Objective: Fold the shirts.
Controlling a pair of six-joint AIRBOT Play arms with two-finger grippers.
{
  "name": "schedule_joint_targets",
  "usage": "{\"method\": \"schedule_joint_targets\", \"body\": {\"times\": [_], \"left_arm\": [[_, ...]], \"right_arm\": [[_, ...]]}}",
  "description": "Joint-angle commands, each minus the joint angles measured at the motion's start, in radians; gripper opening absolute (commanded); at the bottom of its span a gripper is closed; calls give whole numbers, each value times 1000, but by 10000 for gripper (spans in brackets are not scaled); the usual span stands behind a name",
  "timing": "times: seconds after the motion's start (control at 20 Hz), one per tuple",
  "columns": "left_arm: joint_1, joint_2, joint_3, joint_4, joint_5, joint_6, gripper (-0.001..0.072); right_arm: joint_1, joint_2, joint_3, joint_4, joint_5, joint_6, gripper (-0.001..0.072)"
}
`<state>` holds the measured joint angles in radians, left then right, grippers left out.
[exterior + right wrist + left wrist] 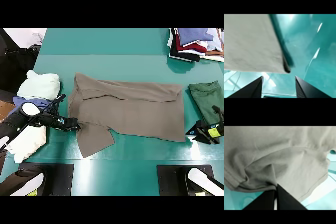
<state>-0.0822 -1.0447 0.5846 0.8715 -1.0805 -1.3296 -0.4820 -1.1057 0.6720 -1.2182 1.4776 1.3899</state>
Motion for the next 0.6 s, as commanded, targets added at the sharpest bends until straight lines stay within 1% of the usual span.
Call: {"method": "schedule_joint_targets", "body": {"times": [0.0,0.2,0.25,0.3,0.35,0.4,0.45,0.5,0.55], "left_arm": [[0,1,5,-1,1,2,28],[0,1,5,0,3,3,28],[0,1,5,0,4,3,28],[0,1,5,3,5,3,28],[0,1,5,4,2,4,28],[0,1,5,6,-5,14,29],[0,1,5,10,-17,31,28],[0,1,5,20,-35,31,27],[0,2,5,40,-53,28,26]], "right_arm": [[-10,6,-94,42,-63,-40,446],[66,6,-100,43,-91,-40,443],[84,6,-100,38,-91,-40,434],[98,6,-100,38,-92,-40,401],[108,6,-100,38,-91,-40,271],[114,6,-100,37,-93,-40,177],[114,6,-100,39,-93,-40,94],[114,6,-99,37,-85,-40,16],[112,6,-92,29,-73,-40,16]]}}
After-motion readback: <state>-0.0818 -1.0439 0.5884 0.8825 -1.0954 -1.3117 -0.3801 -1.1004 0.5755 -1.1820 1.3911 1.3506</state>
